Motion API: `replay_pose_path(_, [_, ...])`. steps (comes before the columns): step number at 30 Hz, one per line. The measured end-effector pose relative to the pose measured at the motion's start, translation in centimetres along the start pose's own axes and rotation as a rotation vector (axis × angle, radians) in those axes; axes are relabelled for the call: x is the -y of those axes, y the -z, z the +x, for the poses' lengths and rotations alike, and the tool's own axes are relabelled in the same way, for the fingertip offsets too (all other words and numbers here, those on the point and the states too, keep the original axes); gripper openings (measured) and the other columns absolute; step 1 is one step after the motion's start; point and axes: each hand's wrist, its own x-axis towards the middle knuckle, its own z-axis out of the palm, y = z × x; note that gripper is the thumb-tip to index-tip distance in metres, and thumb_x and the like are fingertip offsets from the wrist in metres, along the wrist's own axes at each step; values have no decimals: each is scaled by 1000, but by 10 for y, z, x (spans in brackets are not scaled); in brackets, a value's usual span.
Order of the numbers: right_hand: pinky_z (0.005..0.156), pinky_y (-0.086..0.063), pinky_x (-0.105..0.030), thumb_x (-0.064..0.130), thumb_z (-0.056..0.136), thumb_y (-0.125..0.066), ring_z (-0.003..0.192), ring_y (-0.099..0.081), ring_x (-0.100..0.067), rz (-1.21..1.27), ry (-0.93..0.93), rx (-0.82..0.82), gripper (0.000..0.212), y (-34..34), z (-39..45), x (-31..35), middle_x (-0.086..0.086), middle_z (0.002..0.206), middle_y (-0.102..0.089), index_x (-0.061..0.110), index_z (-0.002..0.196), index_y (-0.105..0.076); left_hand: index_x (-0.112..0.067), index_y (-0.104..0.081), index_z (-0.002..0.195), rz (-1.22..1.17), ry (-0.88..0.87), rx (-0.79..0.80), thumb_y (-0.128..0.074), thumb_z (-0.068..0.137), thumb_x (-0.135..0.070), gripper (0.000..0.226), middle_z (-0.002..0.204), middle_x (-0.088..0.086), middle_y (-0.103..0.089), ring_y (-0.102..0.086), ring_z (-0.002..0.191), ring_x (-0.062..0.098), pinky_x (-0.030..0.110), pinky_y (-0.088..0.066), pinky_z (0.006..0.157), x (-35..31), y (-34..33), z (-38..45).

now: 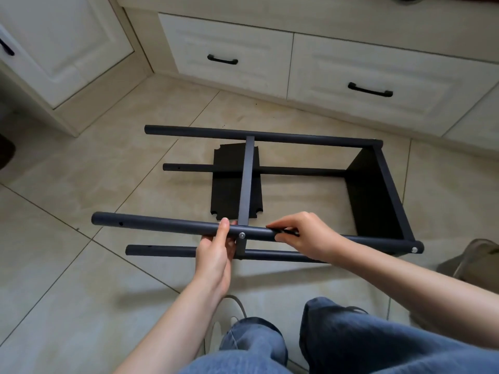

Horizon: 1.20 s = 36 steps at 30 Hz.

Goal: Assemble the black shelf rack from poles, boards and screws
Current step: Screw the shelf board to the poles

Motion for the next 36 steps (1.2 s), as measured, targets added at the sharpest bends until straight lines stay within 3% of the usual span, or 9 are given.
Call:
replay_pose_path(6, [95,-49,-27,18,96,-61,105,-62,-10,-10,21,-63,31,19,-9,12,4,116,-69,22,127,-65,-14,-63,116,76,-101,93,-61,98,-27,22,103,-2,-78,-70,107,16,41,-45,110,-24,-18,-14])
replay_pose_path(10, [85,-44,-8,15,95,-61,97,-58,-1,41,46,-154,30,40,-17,22,5,112,-68,20,125,-66,-22,-65,107,194,-218,170,-64,96,-30,14,106,-1,-77,-68,109,17,44,-42,111,-54,-40,-31])
replay_pose_path(13, [79,-43,-1,13,94,-62,91,-59,5,92,59,-228,30,55,-27,29,9,109,-67,20,124,-66,-25,-66,102,285,-324,214,-68,93,-33,12,107,-1,-76,-67,110,18,40,-47,102,-77,-61,-47])
replay_pose_path(17, [85,-51,-11,17,94,-64,99,-64,-1,196,32,-285,29,73,-43,36,9,111,-68,21,123,-65,-32,-64,103,436,-450,302,-68,91,-44,18,108,-7,-74,-63,110,14,28,-45,80,-97,-86,-69])
replay_pose_path(21, [91,-56,-26,24,93,-65,98,-67,-2,294,-35,-324,25,108,-59,35,8,107,-71,20,117,-68,-33,-62,104,585,-555,422,-67,92,-43,16,100,-12,-75,-68,98,0,16,-45,78,-110,-102,-89])
replay_pose_path(27, [90,-57,-42,27,94,-65,99,-68,-15,331,-196,-657,26,174,-77,6,0,106,-71,16,117,-65,-30,-62,104,759,-670,535,-71,90,-41,20,90,-20,-71,-67,90,-6,8,-51,67,-115,-114,-112])
replay_pose_path(30, [92,-55,-45,27,94,-65,101,-65,-20,312,-310,-770,33,197,-79,-12,-3,110,-67,13,123,-58,-22,-64,104,785,-693,614,-72,91,-32,19,90,-9,-72,-71,89,2,10,-53,71,-118,-114,-119])
replay_pose_path(32, [93,-53,-38,26,94,-65,106,-61,-20,279,-387,-795,43,207,-82,-22,-6,118,-63,12,132,-50,-16,-64,105,776,-694,671,-72,91,-25,18,93,0,-73,-72,93,7,18,-56,79,-120,-114,-124])
replay_pose_path(36, [96,-44,-35,21,96,-62,122,-54,-27,227,-453,-778,59,217,-79,-32,-10,136,-54,12,147,-34,-11,-62,109,807,-676,739,-69,89,-20,23,101,2,-76,-71,101,4,19,-56,87,-122,-114,-132])
